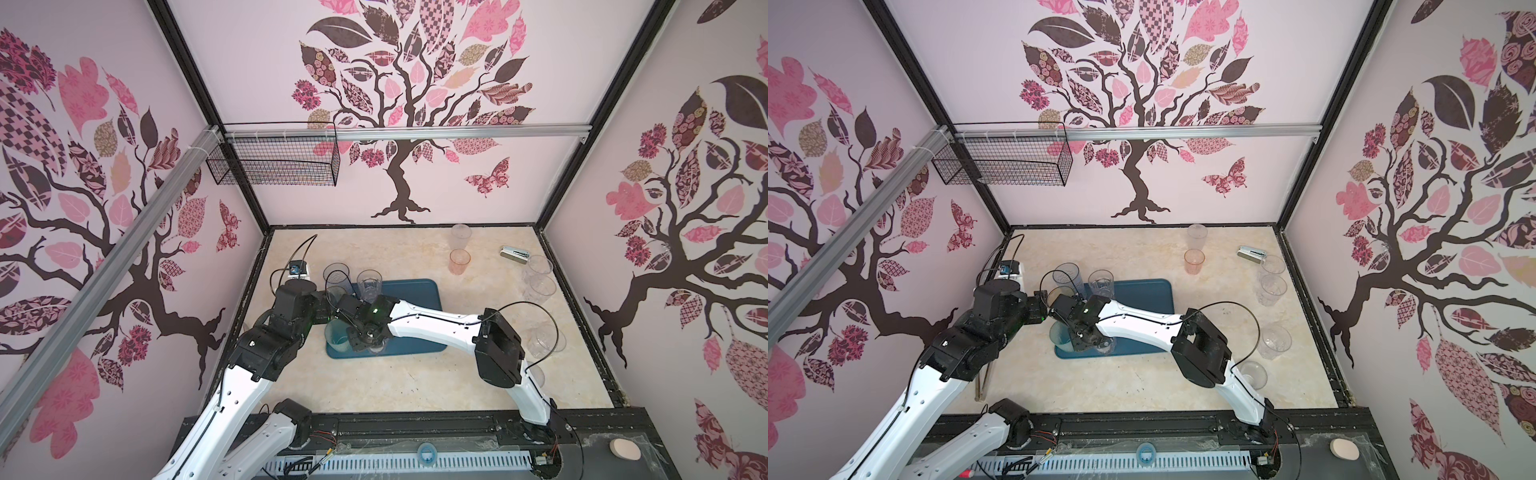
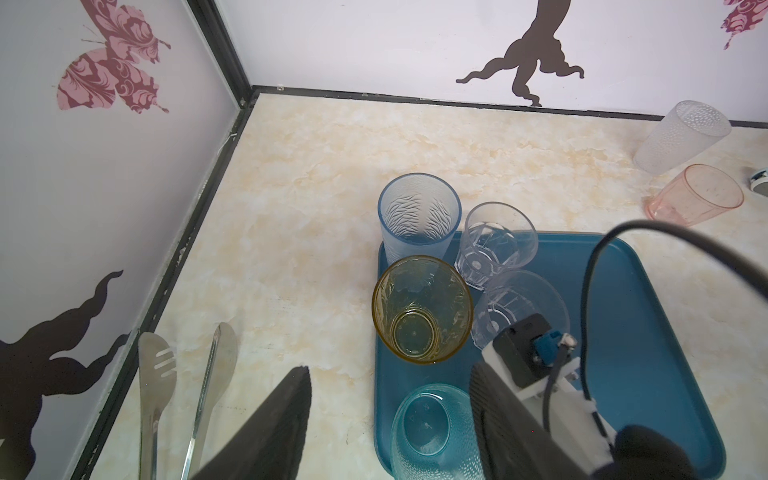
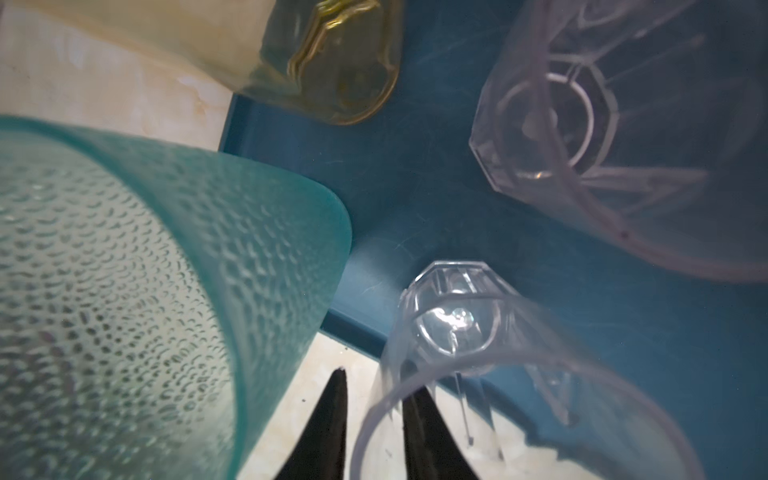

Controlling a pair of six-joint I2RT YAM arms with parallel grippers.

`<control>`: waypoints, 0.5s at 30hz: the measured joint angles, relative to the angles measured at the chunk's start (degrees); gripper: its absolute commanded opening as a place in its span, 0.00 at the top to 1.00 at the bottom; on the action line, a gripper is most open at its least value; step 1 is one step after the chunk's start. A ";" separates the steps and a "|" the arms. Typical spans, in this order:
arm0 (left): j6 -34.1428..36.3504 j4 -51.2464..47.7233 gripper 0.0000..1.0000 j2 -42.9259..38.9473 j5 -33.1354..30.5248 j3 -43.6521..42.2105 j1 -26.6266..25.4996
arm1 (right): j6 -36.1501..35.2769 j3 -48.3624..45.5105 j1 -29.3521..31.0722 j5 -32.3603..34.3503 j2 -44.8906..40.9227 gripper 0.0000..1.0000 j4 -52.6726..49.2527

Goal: Place the glasses into the tray
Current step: 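Carry the clear cup over the tray and lower it with the right gripper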

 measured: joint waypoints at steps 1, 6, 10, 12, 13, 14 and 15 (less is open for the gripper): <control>0.04 0.00 0.35 0.00 0.00 0.00 0.04 | -0.13 0.33 0.00 0.17 0.13 0.64 -0.31; 0.44 0.04 0.35 0.00 0.07 0.02 0.04 | -0.81 0.68 -0.04 1.14 -0.07 0.55 -0.92; 0.70 0.33 0.36 0.13 0.52 0.00 0.04 | -0.92 0.39 -0.15 1.86 -0.90 0.52 -1.49; 1.09 0.74 0.36 0.31 1.03 0.00 0.02 | -0.70 -0.92 -0.46 2.25 -2.71 0.51 -1.42; 1.60 0.96 0.36 0.46 1.18 0.02 -0.02 | -0.46 -2.21 -0.74 2.43 -4.28 0.50 -1.03; 2.01 1.16 0.36 0.57 1.29 0.00 -0.11 | -0.20 -3.63 -0.83 2.58 -5.92 0.49 -0.68; 2.54 1.38 0.36 0.76 1.33 0.00 -0.15 | 0.28 -5.84 -1.16 2.62 -8.48 0.49 -0.13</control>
